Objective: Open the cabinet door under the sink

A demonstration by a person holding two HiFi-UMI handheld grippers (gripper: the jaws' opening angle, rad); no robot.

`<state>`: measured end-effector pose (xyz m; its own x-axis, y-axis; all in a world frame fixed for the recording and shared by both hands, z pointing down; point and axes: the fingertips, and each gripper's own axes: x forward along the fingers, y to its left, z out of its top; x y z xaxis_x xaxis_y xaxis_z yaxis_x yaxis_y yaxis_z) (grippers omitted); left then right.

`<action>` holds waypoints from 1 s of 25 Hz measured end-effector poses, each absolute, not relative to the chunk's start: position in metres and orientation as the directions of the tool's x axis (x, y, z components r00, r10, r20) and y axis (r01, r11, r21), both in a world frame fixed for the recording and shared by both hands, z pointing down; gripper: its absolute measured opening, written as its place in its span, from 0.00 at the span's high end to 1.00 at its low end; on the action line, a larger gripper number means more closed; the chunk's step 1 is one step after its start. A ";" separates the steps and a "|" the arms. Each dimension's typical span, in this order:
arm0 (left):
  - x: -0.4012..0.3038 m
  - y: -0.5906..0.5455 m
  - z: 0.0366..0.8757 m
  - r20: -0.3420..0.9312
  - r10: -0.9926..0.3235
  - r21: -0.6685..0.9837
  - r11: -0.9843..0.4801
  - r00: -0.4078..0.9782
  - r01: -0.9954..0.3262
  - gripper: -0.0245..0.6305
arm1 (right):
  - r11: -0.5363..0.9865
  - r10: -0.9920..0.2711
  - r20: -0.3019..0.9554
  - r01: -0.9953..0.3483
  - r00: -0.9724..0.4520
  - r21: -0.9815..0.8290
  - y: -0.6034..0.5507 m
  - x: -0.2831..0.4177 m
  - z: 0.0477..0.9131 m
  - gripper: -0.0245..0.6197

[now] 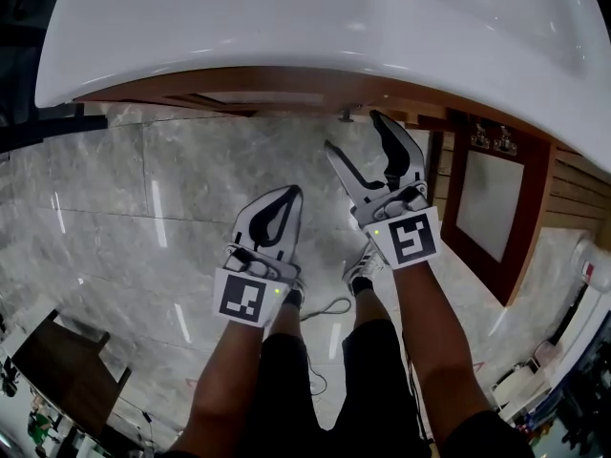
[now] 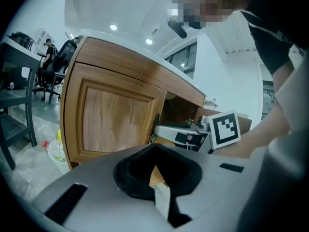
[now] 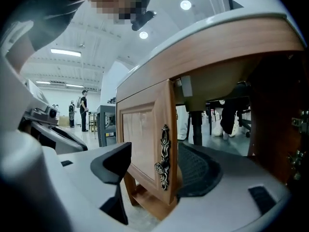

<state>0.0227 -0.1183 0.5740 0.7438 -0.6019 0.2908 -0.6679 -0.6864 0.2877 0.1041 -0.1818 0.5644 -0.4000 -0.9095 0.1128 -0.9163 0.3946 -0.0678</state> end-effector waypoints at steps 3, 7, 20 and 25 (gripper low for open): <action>0.018 -0.122 0.577 0.293 -0.610 0.282 -0.681 0.736 -0.676 0.93 | 0.429 -0.894 0.110 -0.901 -0.434 -0.071 -0.195 0.102 0.566 0.48; 0.015 -0.125 0.576 0.289 -0.620 0.278 -0.675 0.730 -0.683 0.93 | 0.485 -0.864 0.114 -0.872 -0.490 -0.066 -0.210 0.096 0.569 0.45; 0.004 -0.116 0.575 0.290 -0.630 0.274 -0.667 0.721 -0.693 0.93 | 0.604 -0.783 0.167 -0.796 -0.599 -0.024 -0.240 0.075 0.580 0.42; -0.002 -0.109 0.571 0.287 -0.634 0.272 -0.665 0.718 -0.696 0.93 | 0.610 -0.776 0.197 -0.793 -0.599 -0.008 -0.237 0.072 0.581 0.42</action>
